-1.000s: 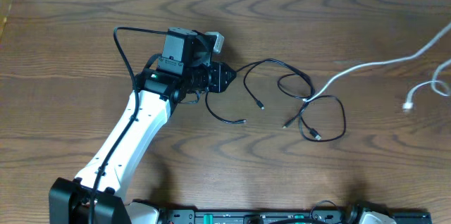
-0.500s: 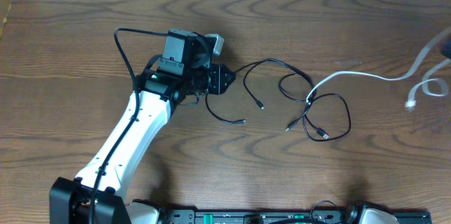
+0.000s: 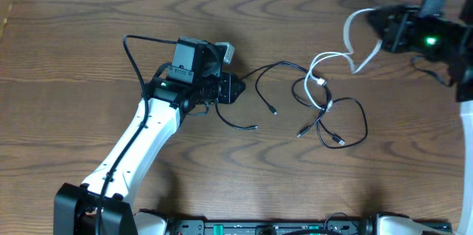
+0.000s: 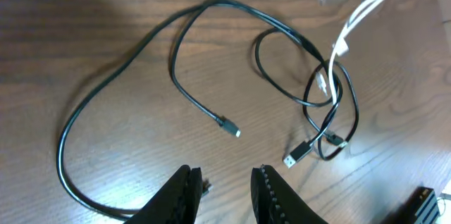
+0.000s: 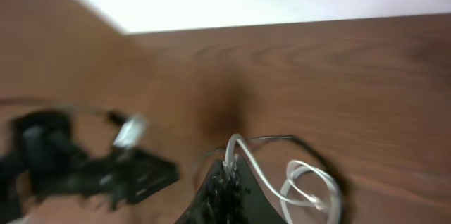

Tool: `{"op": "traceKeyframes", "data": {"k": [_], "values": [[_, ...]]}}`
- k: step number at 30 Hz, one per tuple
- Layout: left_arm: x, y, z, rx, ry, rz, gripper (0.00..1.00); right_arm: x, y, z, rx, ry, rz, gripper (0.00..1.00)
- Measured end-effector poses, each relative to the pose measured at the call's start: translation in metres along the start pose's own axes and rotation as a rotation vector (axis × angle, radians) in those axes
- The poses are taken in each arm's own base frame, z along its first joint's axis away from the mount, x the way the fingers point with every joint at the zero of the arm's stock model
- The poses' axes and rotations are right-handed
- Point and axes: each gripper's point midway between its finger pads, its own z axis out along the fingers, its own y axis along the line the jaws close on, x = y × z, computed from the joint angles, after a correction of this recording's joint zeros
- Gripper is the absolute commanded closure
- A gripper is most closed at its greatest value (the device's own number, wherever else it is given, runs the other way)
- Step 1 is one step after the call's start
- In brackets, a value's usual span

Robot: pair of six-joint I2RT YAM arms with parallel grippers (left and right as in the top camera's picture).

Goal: Untangle cables

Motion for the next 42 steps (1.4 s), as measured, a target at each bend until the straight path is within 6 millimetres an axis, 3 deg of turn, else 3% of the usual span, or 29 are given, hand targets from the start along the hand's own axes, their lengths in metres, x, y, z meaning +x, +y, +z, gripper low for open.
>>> {"op": "traceKeyframes", "data": {"k": [7,16,27,35,42], "values": [[-0.002,0.003,-0.001,-0.007,-0.007,-0.009,0.7,-0.001,0.057,0.003,-0.162,-0.017,-0.109,0.99],[-0.012,0.028,-0.011,-0.06,-0.046,-0.058,0.7,-0.041,0.117,-0.033,-0.382,-0.205,-0.227,0.99],[-0.012,0.03,-0.011,-0.065,-0.045,-0.062,0.7,-0.067,0.12,-0.05,-0.391,-0.312,-0.233,0.99],[-0.011,0.03,-0.011,-0.065,-0.044,-0.062,0.7,-0.05,0.147,-0.063,-0.551,-0.21,-0.195,0.99],[-0.011,0.03,-0.011,-0.066,-0.041,-0.064,0.7,-0.035,0.16,-0.077,-0.554,-0.153,-0.147,0.99]]}}
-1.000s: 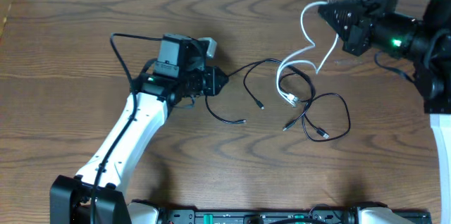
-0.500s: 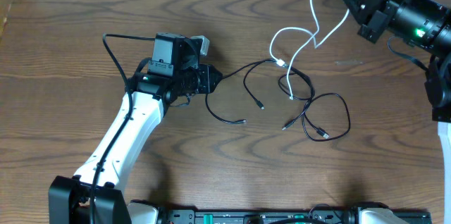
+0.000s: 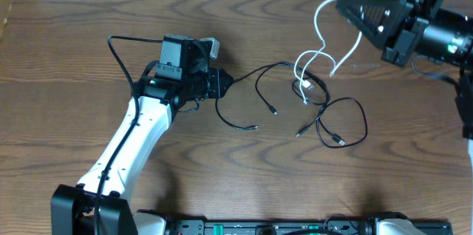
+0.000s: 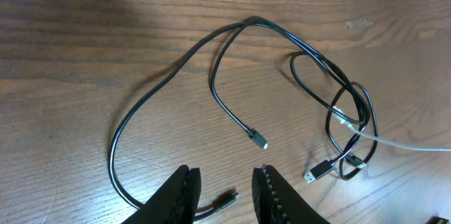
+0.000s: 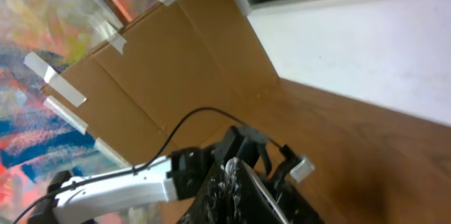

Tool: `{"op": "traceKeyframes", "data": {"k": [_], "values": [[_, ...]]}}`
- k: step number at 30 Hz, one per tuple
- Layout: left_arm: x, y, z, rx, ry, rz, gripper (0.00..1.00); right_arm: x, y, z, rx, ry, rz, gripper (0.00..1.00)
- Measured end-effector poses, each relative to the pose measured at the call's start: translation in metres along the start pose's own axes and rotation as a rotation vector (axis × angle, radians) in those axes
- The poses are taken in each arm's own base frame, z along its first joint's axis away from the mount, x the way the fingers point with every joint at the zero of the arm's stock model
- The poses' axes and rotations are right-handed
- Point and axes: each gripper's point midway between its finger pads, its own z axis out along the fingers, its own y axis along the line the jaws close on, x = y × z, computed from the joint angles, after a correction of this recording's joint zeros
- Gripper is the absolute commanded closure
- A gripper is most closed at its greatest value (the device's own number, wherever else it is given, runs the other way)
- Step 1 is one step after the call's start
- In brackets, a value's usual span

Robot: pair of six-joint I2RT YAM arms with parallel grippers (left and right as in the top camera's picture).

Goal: Untangle cables

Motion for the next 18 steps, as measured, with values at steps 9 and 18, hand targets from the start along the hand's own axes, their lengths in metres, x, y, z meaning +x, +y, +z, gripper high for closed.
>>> {"op": "traceKeyframes", "data": {"k": [9,18], "values": [[0.0,0.0,0.0,0.0,0.002,-0.001,0.7,0.022,0.044,0.022,-0.045,0.08,-0.045,0.99],[0.004,0.001,0.0,-0.004,0.015,-0.008,0.7,0.027,0.065,0.03,0.007,0.081,-0.105,0.99]]}}
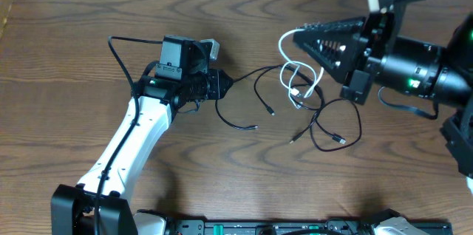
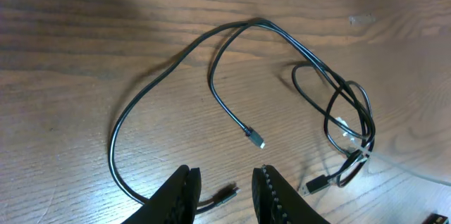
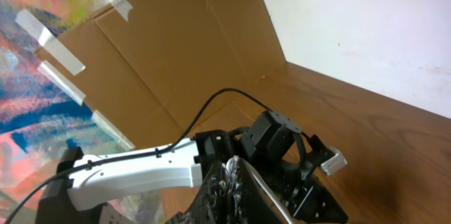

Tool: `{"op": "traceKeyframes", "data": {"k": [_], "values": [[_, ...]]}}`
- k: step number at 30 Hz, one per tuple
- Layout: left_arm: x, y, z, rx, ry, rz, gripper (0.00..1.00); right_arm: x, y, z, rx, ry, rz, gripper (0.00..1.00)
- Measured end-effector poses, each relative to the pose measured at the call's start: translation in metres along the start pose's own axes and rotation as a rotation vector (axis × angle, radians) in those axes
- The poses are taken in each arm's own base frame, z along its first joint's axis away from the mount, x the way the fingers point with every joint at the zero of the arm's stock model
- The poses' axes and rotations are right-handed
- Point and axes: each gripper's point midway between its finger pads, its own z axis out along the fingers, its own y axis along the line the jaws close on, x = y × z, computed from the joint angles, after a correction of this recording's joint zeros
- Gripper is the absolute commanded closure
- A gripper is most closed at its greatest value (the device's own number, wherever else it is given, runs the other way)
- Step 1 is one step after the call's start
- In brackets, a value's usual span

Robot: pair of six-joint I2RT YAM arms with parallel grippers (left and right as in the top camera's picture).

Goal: Untangle cables

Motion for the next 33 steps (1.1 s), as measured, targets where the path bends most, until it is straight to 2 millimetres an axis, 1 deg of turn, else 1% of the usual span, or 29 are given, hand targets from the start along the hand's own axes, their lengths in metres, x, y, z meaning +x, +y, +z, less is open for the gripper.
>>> {"op": "traceKeyframes", "data": {"k": [1,3,4,6,9,10,12,14,16,19,23,27,31,33], "values": [[0.0,0.0,0.0,0.0,0.0,0.0,0.7,0.003,0.0,0.001,0.01,0.011,0.005,0.99],[0.0,0.0,0.0,0.0,0.0,0.0,0.7,0.017,-0.006,0.002,0.056,0.056,0.024,0.99],[0.0,0.0,0.0,0.0,0.0,0.0,0.7,0.027,-0.011,0.002,0.093,0.091,0.041,0.99],[0.0,0.0,0.0,0.0,0.0,0.0,0.7,0.053,-0.028,-0.003,0.203,0.179,0.081,0.99],[0.0,0.0,0.0,0.0,0.001,0.0,0.7,0.087,-0.065,-0.016,0.429,0.3,0.113,0.99],[0.0,0.0,0.0,0.0,0.001,-0.001,0.7,0.096,-0.082,-0.024,0.529,0.335,0.119,0.99],[0.0,0.0,0.0,0.0,0.001,-0.001,0.7,0.104,-0.11,-0.036,0.692,0.373,0.117,0.99],[0.0,0.0,0.0,0.0,0.001,-0.001,0.7,0.106,-0.133,-0.043,0.819,0.391,0.108,0.99],[0.001,0.0,0.0,-0.001,0.004,-0.002,0.7,0.107,-0.147,-0.045,0.884,0.406,0.101,0.99],[0.003,0.001,0.0,-0.004,0.013,-0.007,0.71,0.111,-0.159,-0.037,0.903,0.441,0.093,0.99],[0.005,0.001,0.0,-0.006,0.02,-0.01,0.71,0.113,-0.168,-0.017,0.856,0.469,0.068,0.99],[0.005,0.001,0.0,-0.005,0.021,-0.011,0.71,0.105,-0.173,0.007,0.791,0.435,0.044,0.99],[0.006,0.001,0.0,-0.006,0.022,-0.012,0.7,0.095,-0.166,0.026,0.697,0.389,0.034,0.99],[0.006,0.002,0.0,-0.006,0.023,-0.012,0.7,0.093,-0.161,0.029,0.663,0.383,0.036,0.99]]}}
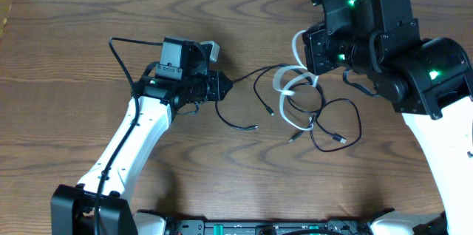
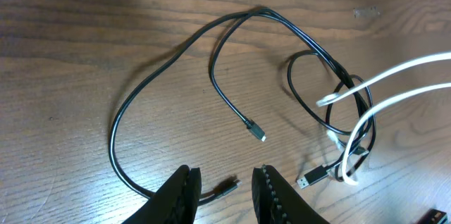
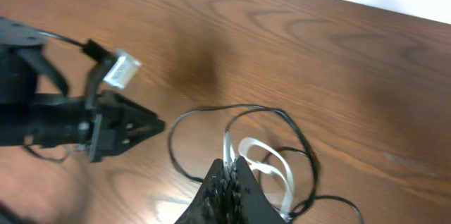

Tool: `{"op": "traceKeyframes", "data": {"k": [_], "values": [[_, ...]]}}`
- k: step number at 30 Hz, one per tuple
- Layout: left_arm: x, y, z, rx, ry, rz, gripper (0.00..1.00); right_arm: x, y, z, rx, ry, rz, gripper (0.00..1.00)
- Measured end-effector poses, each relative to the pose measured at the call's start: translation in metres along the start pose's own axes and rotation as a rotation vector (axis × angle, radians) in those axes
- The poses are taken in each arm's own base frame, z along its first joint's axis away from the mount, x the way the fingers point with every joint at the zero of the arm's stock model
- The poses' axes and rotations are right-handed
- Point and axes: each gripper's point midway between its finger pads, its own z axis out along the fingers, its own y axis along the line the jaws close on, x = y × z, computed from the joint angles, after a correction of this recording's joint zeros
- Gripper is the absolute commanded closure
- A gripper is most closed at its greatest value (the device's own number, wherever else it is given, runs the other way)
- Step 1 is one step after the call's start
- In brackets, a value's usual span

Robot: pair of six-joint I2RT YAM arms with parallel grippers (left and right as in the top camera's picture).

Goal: Untangle cables

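Note:
My right gripper (image 3: 229, 169) is shut on a white cable (image 3: 271, 162), held above the table. The cable's loops (image 1: 285, 80) hang down over a knot of black cables (image 1: 322, 114). That knot also shows in the left wrist view (image 2: 350, 115), with white strands (image 2: 398, 76) crossing it. A long black cable (image 2: 165, 65) curves from the knot toward my left gripper (image 2: 225, 185). The left gripper stands open just above the wood, and the cable's end plug (image 2: 227, 188) lies between its fingers. In the overhead view the left gripper (image 1: 222, 87) sits left of the cables.
A cardboard wall (image 1: 7, 2) stands at the far left corner. A white wall runs along the table's back edge. My right arm's bulky body (image 1: 384, 35) hangs over the back right. The left arm's own black lead (image 1: 122, 54) arcs behind it.
My right arm has swung from pointing across at the left arm to pointing down over the knot. The white cable's loops now hang lower and show in the left wrist view. The left gripper has not moved.
First my right gripper held the white cable at the far right of the table, and my left gripper was open near the black cable. Then the left gripper sat slightly further left and the right had raised the cable. Later it was further left, and now over the knot.

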Motion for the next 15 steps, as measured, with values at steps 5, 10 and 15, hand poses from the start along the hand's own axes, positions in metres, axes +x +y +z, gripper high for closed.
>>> {"op": "traceKeyframes", "data": {"k": [5,10,15], "values": [[0.0,0.0,0.0,0.0,0.0,0.0,0.7,-0.019,0.012,-0.021,-0.046,-0.069,-0.016,0.99],[0.0,0.0,0.0,0.0,0.001,0.0,0.7,-0.042,-0.005,-0.047,0.073,-0.171,-0.026,0.99],[0.003,0.001,0.0,-0.003,0.01,-0.005,0.7,-0.027,-0.072,-0.061,0.353,-0.125,0.058,0.99]]}}
